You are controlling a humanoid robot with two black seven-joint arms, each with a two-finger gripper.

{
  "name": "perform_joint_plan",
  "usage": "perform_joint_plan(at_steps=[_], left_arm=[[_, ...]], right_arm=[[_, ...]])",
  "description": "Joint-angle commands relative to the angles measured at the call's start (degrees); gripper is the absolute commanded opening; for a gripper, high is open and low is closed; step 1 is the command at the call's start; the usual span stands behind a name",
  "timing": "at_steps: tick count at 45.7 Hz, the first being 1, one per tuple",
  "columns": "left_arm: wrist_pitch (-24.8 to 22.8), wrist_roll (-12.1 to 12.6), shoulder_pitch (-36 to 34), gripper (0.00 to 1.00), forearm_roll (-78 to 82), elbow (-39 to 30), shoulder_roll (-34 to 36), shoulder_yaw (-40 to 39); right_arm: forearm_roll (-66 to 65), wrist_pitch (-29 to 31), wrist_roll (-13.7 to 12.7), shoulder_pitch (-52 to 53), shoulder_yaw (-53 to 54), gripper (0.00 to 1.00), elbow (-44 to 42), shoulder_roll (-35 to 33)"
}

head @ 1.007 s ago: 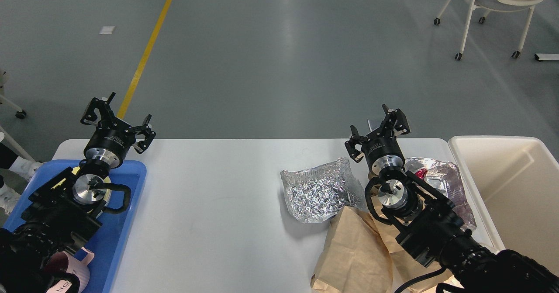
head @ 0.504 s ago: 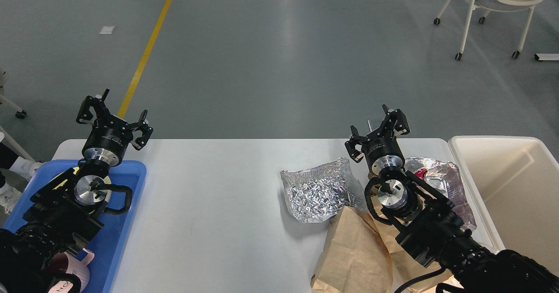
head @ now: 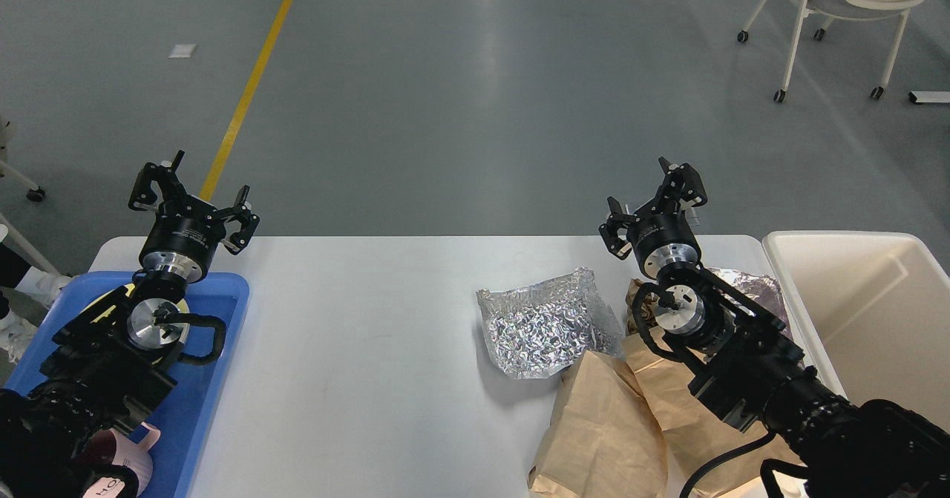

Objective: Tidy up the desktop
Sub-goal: 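Raise the right gripper up and away from the paper bags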

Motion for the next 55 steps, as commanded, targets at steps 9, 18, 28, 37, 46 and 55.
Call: perform_joint_plan(at_steps=[9,18,28,37,46,55], left_arm=[[0.07,0.00,0.05,1.00,0.01,0.01,0.00,0.00],[-0.02,0.00,0.05,1.00,0.01,-0.08,0.00,0.00],[-0.02,0.00,0.05,0.99,-0.08,-0.08,0.00,0.00],[-0.02,0.00,-0.04,0.99,0.01,-0.08,0.00,0.00],[-0.02,0.00,0.05,1.00,0.01,-0.17,0.00,0.00],[-0.02,0.00,-0.04,0.99,0.01,-0.08,0.00,0.00]], right_arm=[[-0.11,-3.00,0.00,7.62,-18.67,1.00,0.78,-7.30],[-0.19,-3.00,0.00,13.15,-25.19,1.00,3.06,-12.04],[0.25,-2.48,0.00,21.06,-31.07,1.00,11.23,-19.86],[1.73,-2.39,-0.08,24.67,-39.51,1.00,14.14,-23.56],[16.31,-3.18,-0.61,28.27,-41.80,1.00,13.44,-27.86],[28.99,-2.83,-0.44,33.81,-51.54,1.00,13.88,-30.33]])
